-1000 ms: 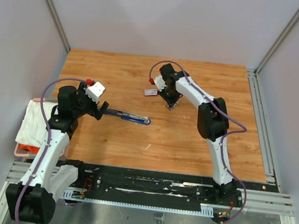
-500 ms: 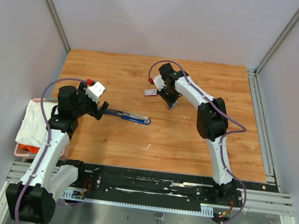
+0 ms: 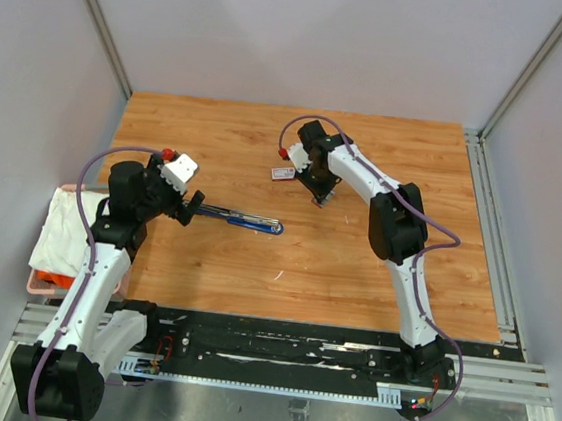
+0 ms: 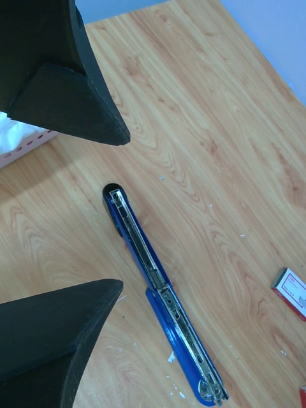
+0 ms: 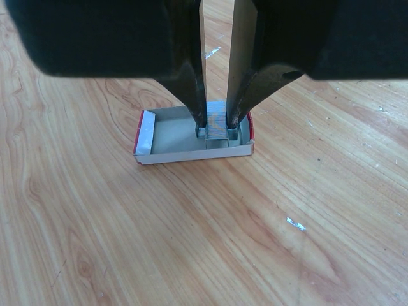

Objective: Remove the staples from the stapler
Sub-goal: Place the staple in the staple box.

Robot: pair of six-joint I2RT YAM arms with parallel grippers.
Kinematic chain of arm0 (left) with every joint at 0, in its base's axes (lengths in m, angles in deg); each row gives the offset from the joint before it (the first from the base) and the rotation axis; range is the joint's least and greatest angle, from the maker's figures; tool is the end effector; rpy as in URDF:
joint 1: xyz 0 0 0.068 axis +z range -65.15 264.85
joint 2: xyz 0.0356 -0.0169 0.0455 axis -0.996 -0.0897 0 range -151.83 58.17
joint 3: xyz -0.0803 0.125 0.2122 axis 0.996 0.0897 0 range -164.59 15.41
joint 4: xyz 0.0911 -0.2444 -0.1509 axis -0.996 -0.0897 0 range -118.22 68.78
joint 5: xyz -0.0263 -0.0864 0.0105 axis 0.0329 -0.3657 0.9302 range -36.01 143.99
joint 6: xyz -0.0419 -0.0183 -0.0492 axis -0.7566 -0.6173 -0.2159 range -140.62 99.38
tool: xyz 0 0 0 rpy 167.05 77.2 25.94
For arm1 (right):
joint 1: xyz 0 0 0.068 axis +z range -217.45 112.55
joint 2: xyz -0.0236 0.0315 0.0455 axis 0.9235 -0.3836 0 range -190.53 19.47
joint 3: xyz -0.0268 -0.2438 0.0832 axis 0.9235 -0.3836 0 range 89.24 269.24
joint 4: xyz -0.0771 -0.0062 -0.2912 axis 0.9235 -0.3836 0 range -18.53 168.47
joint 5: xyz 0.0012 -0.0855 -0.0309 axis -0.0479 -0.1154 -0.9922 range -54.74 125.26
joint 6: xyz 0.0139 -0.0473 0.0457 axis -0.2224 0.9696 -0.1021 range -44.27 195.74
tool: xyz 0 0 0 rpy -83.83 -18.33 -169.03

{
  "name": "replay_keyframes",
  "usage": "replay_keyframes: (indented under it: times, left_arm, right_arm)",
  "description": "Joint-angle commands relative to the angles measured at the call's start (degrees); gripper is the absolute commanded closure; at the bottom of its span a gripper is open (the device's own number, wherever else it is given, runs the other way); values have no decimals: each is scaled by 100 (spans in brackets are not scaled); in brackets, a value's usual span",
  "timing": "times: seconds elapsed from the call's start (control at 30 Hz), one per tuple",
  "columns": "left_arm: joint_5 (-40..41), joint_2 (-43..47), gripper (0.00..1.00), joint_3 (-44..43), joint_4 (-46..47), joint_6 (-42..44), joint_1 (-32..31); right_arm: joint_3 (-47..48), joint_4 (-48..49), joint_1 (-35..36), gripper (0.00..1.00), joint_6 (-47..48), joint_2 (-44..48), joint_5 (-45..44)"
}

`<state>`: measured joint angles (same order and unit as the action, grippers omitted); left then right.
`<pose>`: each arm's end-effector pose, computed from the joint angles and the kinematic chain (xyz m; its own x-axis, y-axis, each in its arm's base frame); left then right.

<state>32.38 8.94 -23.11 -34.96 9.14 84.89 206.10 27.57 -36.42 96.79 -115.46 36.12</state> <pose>0.2630 -0.0195 0.2570 -0.1932 0.4614 -0.8659 0.4960 0.8074 0.3196 0.4569 0.2757 0.1391 -0.5596 -0.7559 -0.3399 -0.7727 0.6241 -0.1158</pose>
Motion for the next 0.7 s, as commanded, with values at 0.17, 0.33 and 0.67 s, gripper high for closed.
replay_keyframes:
  times: [0.17,0.33,0.67]
  left_arm:
    - [-37,5,2,82,178,65,41]
    - [-37,1,2,88,191,65,41]
    - [-36,-7,2,90,187,63,41]
  right_arm:
    - [128,-166,105,79,83,-166,-16]
    - [129,-174,120,78,74,-141,-3]
    - [205,-254,123,72,49,150,53]
